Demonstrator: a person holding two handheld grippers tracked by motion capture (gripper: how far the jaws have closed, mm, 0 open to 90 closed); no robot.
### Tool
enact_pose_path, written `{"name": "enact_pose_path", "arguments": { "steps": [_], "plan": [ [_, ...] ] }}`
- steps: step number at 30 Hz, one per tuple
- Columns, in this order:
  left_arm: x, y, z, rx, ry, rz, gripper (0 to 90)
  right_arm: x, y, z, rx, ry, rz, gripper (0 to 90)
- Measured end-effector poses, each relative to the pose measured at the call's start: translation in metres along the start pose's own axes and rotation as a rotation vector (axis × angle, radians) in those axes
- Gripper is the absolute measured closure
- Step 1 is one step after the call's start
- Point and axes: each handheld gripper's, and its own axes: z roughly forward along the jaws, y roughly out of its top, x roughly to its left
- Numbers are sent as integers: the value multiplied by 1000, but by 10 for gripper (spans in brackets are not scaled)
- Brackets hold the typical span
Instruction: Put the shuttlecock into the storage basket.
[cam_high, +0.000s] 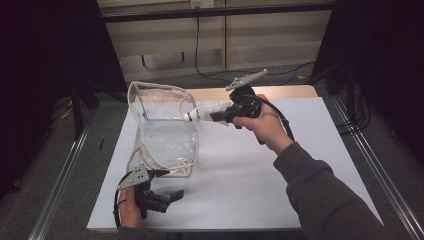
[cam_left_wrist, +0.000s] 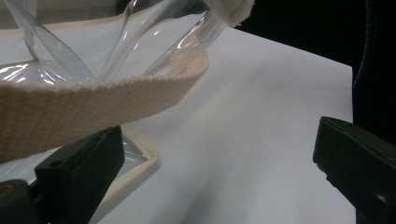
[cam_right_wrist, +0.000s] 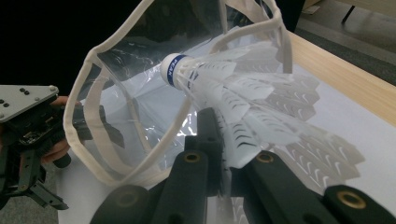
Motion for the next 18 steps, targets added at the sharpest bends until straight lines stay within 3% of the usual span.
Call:
{"name": "enact_pose_path", "arguments": {
  "steps": [18],
  "plan": [
    [1, 0, 0, -3, -7, 0, 22, 17, 16, 18, 14, 31, -23, 881]
  ]
}}
